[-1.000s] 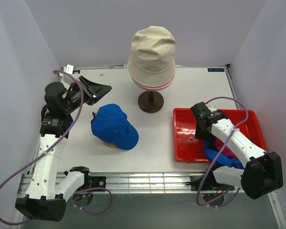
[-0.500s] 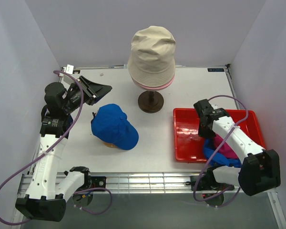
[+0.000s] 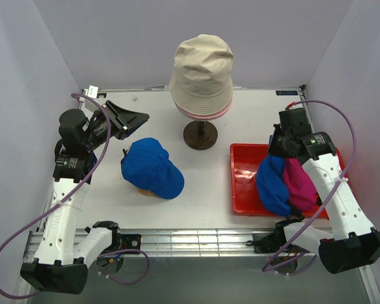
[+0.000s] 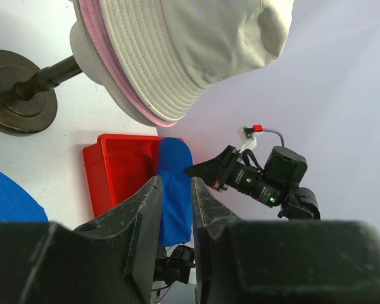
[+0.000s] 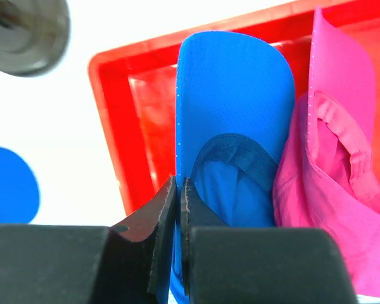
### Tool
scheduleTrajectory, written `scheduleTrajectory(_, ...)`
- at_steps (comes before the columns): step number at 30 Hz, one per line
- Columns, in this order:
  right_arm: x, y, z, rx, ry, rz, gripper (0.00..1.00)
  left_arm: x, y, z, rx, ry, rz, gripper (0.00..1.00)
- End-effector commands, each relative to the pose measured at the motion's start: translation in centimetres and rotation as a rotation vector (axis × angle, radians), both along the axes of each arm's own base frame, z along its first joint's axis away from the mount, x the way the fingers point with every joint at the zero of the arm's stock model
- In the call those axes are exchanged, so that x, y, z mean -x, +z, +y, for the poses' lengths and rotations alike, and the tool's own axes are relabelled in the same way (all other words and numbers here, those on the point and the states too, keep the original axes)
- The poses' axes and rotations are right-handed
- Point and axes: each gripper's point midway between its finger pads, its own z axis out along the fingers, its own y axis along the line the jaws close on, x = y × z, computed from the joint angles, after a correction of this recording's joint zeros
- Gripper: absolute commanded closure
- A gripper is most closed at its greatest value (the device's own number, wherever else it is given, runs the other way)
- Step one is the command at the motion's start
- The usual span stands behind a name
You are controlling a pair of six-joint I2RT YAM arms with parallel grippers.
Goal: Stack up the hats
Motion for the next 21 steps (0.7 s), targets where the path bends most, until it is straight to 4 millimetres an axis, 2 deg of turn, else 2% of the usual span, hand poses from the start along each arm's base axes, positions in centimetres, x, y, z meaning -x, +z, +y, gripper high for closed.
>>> scheduleTrajectory(1,-0.3,3.6,0.7,-0.094,-0.003,-0.092,0.92,0.7,1.9,-0.2,0.008,-0.018,-0.055,0.64)
scheduleTrajectory(9,-1.3,7.9,0.8,-0.219,-0.088,-0.266,0.92,0.6,1.7,-0.3,0.007,-0.019,-0.049,0.64)
scheduleTrajectory(13,-1.9,9.8,1.9,-0.320,-0.080,-0.373,0.92,0.4,1.5,-0.2,-0.001,-0.018,-0.045,0.64)
scheduleTrajectory(15,-1.8,10.0,2.4,-0.363,-0.072,-0.400,0.92,0.4,1.3,-0.3,-0.004,-0.020,-0.042,0.64)
scheduleTrajectory(16,-2.1,10.9,2.9,-0.392,-0.045,-0.442,0.92,0.5,1.2,-0.3,-0.004,-0.021,-0.042,0.64)
scheduleTrajectory(17,-1.7,11.6,3.1,-0.412,-0.031,-0.478,0.92,0.5,1.2,-0.3,-0.007,-0.022,-0.044,0.64)
scheduleTrajectory(18,-1.7,10.9,3.3,-0.424,-0.027,-0.479,0.92,0.5,1.1,-0.3,-0.008,-0.022,-0.043,0.64)
scheduleTrajectory(21,-0.9,12.1,3.0,-0.456,-0.029,-0.562,0.92,0.4,0.5,-0.2,-0.010,-0.019,-0.033,0.63)
